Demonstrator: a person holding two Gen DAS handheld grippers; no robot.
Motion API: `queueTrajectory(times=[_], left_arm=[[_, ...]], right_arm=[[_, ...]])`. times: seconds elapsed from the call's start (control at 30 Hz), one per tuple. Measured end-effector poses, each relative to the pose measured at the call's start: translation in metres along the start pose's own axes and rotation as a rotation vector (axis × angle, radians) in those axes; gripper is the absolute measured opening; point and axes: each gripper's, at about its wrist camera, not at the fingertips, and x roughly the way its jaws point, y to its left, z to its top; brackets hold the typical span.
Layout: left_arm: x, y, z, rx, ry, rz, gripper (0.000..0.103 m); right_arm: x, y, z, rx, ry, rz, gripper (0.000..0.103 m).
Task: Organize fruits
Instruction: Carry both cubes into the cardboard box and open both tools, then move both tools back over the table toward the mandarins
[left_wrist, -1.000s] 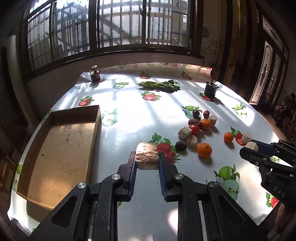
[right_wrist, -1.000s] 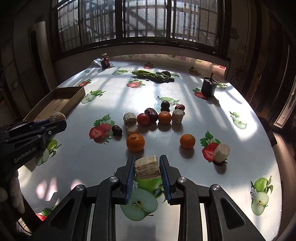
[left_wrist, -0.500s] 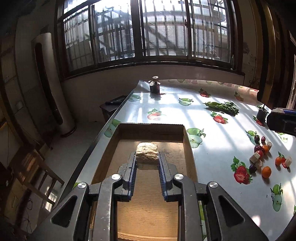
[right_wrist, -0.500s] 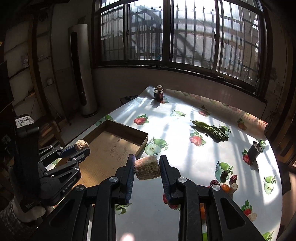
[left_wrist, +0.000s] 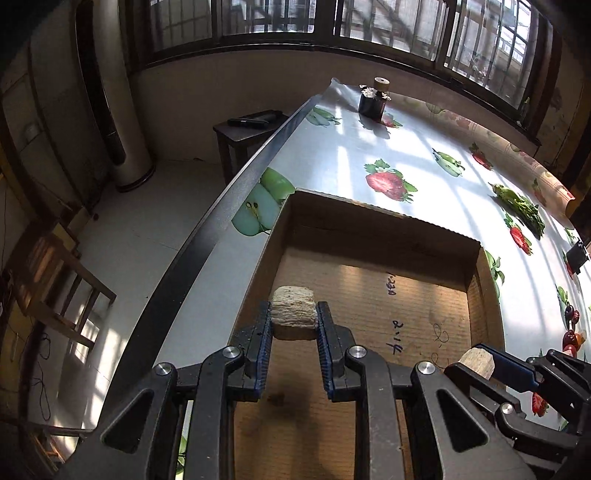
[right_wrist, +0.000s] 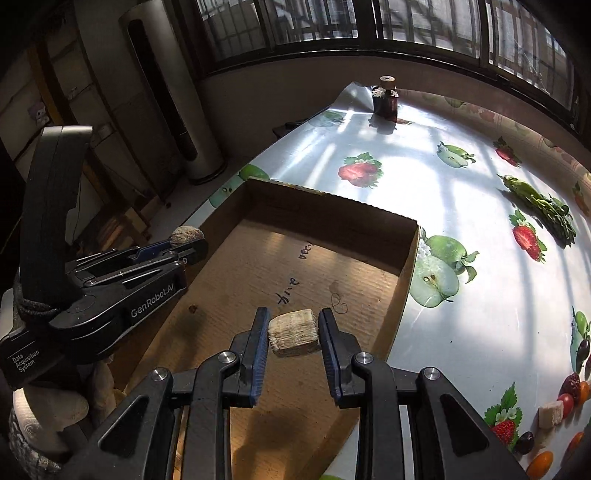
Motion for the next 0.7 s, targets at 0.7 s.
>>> queueTrajectory(times=[0.7], left_arm=[[-0.036,0.003,0.001,-0.102,-0.042,-0.063,0.058]], right_arm=[[-0.018,-0.029,0.008,0.055,-0.074,0.005,0.044]])
